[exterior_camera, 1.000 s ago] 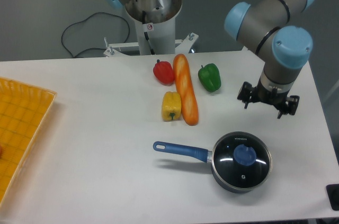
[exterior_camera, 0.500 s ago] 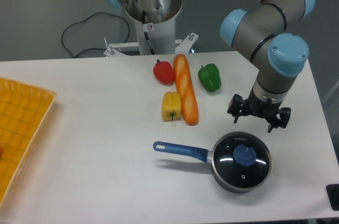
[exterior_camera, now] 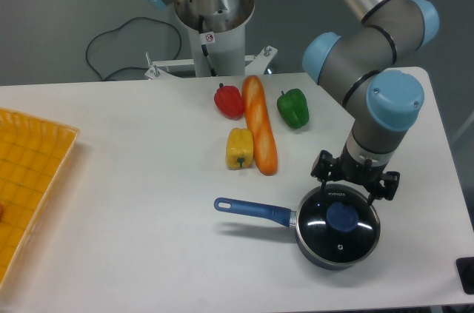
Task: Open the lid
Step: 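Lower the gripper around the blue knob and close on it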
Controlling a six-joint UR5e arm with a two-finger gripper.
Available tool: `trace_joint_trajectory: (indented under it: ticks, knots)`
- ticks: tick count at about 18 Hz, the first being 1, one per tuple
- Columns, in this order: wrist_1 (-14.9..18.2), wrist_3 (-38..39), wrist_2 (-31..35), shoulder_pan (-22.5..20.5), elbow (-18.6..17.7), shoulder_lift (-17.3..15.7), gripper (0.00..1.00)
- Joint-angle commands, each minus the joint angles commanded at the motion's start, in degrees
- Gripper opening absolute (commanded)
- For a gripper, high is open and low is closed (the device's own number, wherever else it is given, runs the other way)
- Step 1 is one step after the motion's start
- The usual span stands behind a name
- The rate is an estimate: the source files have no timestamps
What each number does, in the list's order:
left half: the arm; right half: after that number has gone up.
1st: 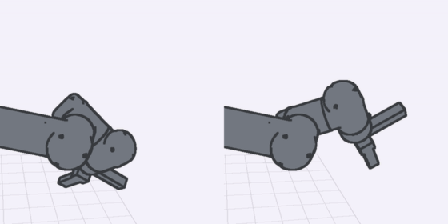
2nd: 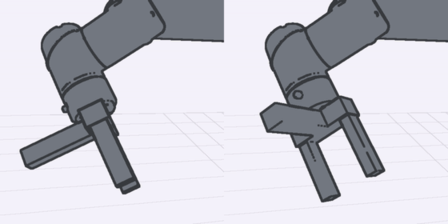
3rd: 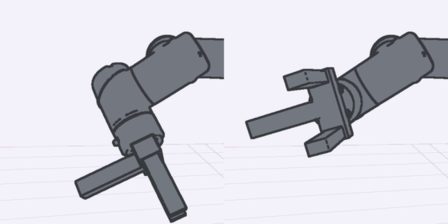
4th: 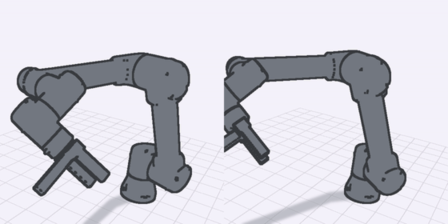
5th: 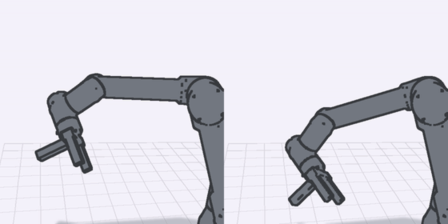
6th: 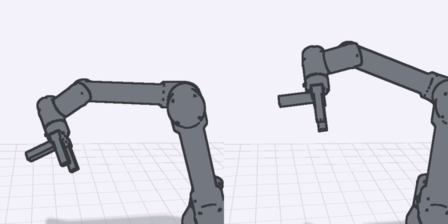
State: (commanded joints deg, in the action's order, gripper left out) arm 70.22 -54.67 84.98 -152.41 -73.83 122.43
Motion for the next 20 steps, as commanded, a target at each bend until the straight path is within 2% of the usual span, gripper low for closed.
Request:
trace_joint_trajectory:
  ticks: [2,7,20]
  knots:
    - [0.6,0.1,2.1,0.9,1.0,1.1,1.00]
    - [1.0,1.6,2.3,1.4,3.0,2.7,1.00]
    - [0.8,2.6,2.3,2.0,3.9,4.6,1.00]
